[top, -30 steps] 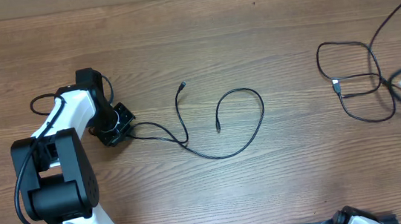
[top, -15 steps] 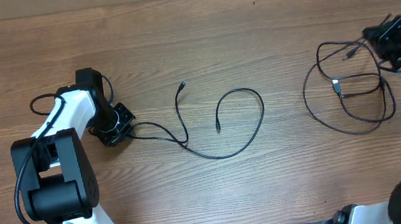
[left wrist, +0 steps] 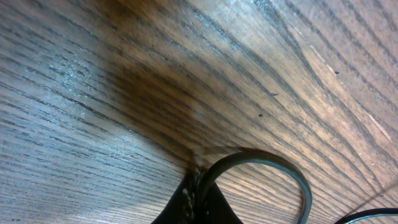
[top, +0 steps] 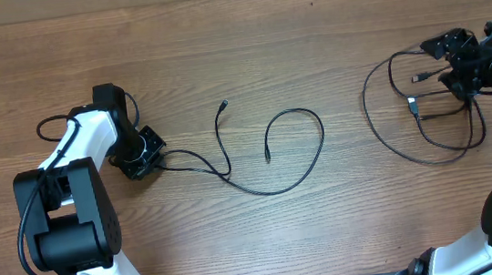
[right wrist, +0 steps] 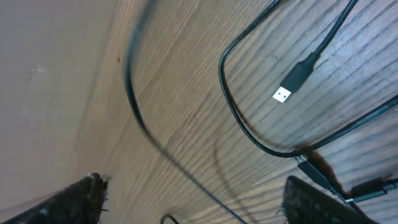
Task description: Untangle cables
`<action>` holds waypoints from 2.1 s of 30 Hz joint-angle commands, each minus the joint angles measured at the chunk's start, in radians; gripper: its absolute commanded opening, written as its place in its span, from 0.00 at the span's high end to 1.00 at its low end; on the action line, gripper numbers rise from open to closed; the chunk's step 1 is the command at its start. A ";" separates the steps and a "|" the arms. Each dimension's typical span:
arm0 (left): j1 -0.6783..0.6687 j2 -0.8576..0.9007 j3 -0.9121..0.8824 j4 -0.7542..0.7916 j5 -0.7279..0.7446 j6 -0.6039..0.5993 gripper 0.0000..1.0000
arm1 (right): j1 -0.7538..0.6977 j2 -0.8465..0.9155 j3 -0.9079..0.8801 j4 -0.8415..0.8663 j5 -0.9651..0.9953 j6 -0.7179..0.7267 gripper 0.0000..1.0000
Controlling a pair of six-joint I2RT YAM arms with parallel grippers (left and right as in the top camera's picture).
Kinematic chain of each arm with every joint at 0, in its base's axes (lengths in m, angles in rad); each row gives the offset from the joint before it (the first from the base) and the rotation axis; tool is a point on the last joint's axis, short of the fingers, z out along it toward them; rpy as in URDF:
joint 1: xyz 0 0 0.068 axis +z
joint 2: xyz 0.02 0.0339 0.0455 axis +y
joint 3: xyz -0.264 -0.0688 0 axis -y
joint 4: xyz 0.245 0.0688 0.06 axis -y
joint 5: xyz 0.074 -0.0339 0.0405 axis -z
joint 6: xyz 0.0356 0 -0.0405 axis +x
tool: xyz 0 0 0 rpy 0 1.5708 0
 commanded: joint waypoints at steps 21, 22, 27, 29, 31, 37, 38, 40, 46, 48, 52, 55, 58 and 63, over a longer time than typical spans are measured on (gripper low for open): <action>-0.087 0.052 -0.042 0.074 -0.003 0.077 0.62 | 0.348 0.002 0.009 -0.267 0.120 -0.185 0.00; -0.097 0.052 -0.042 0.080 0.013 0.102 0.55 | 0.377 0.002 0.009 -0.275 0.120 -0.185 0.00; -0.118 0.051 -0.033 0.083 0.135 0.214 0.20 | 0.511 0.002 0.009 -0.290 0.119 -0.185 0.00; -0.115 0.051 -0.013 0.065 0.211 0.263 0.16 | 0.569 0.002 0.009 -0.278 0.120 -0.185 0.00; -0.105 0.049 0.027 0.027 0.259 0.287 0.14 | 0.623 0.002 0.008 -0.258 0.119 -0.186 0.00; -0.086 0.040 0.204 -0.124 0.298 0.342 0.08 | 0.782 0.002 0.009 -0.188 0.116 -0.286 0.00; -0.085 0.040 0.236 -0.148 0.301 0.353 0.06 | 0.813 0.002 0.009 -0.172 0.116 -0.311 0.00; -0.085 0.040 0.288 -0.187 0.327 0.398 0.01 | 0.867 0.002 0.009 -0.137 0.116 -0.346 0.00; -0.061 0.040 0.396 -0.249 0.412 0.448 0.01 | 0.998 0.002 0.009 -0.016 0.117 -0.373 0.00; -0.047 0.040 0.405 -0.253 0.450 0.447 0.00 | 1.035 0.002 0.009 0.021 0.120 -0.403 0.00; -0.004 0.040 0.405 -0.248 0.480 0.442 0.01 | 1.098 0.006 0.009 0.078 0.121 -0.506 0.00; 0.034 0.040 0.405 -0.246 0.476 0.430 0.00 | 1.131 0.021 0.009 0.117 0.145 -0.529 0.00; 0.080 0.040 0.405 -0.251 0.476 0.405 0.00 | 1.152 0.045 0.009 0.137 0.205 -0.529 0.00; 0.145 0.040 0.404 -0.257 0.470 0.378 0.01 | 1.172 0.106 0.008 0.183 0.217 -0.529 0.09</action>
